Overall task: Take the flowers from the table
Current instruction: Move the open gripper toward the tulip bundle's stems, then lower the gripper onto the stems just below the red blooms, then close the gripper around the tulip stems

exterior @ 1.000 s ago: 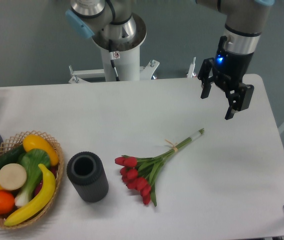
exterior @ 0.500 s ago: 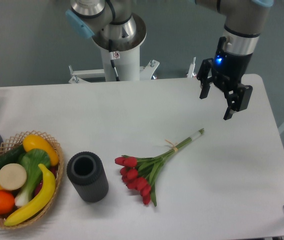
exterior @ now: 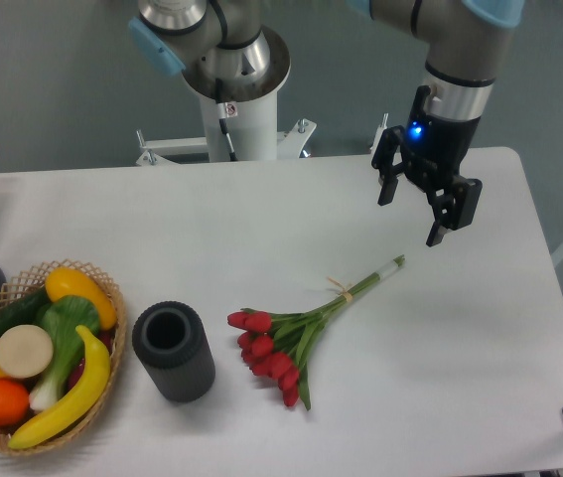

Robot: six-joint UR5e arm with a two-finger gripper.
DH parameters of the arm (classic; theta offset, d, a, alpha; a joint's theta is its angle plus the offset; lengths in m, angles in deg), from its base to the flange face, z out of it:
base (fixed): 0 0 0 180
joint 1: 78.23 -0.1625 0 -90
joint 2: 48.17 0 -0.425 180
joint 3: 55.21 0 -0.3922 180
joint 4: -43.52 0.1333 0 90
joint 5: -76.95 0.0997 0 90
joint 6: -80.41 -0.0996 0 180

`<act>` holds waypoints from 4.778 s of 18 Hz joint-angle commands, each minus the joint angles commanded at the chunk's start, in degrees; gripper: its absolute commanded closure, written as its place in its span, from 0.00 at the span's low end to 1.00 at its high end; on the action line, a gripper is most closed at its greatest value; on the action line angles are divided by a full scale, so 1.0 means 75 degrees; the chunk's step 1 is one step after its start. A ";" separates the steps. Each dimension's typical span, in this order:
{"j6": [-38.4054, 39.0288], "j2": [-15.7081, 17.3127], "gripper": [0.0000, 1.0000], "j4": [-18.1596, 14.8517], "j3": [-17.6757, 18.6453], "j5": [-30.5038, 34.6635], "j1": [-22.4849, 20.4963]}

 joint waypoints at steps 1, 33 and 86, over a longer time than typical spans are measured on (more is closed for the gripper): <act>0.0363 -0.0024 0.00 0.0047 0.0035 -0.0093 0.0082; 0.2030 -0.1840 0.00 0.1758 0.0985 0.0549 0.1173; 0.2651 -0.2719 0.56 0.2297 0.0996 0.2297 0.2239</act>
